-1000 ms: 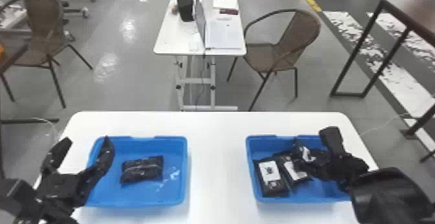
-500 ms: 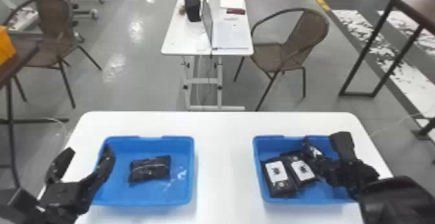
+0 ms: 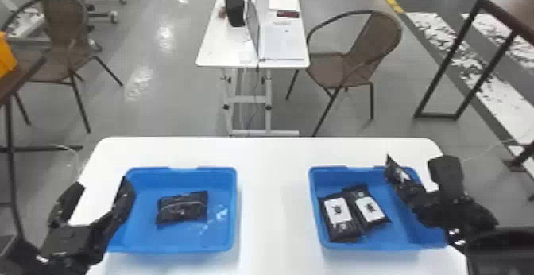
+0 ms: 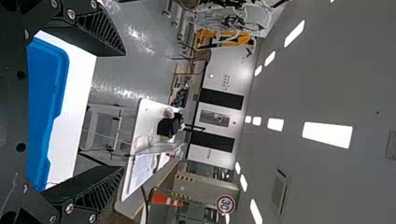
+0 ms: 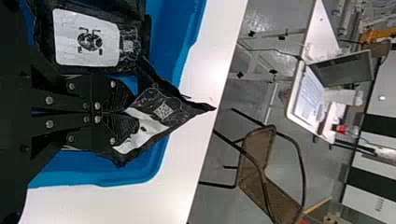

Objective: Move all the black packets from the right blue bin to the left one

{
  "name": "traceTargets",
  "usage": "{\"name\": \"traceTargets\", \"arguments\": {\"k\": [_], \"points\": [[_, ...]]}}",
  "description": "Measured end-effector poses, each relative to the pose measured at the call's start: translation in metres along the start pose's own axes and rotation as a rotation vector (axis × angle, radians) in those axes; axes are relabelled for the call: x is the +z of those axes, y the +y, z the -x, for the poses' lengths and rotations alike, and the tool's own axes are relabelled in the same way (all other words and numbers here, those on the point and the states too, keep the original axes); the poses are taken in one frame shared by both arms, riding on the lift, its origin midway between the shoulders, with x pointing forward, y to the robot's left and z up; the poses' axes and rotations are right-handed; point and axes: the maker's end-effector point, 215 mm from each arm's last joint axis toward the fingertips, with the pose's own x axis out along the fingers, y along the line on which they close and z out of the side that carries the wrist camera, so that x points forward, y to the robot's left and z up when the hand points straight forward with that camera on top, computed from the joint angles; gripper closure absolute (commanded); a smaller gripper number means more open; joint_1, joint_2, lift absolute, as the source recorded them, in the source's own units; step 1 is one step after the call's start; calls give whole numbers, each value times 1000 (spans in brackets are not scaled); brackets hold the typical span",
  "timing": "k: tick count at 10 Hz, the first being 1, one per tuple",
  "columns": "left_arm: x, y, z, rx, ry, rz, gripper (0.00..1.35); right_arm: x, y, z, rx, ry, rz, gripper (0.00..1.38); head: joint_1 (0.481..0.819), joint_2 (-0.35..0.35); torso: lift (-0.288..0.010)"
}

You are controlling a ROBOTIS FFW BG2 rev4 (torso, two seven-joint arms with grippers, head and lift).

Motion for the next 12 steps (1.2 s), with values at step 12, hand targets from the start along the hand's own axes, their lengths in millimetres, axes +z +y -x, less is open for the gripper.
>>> {"name": "traceTargets", "arguments": {"k": [12], "points": [[17, -182, -85, -343, 50, 263, 154, 208, 325, 33, 751, -342, 136, 1188, 695, 163, 0]]}}
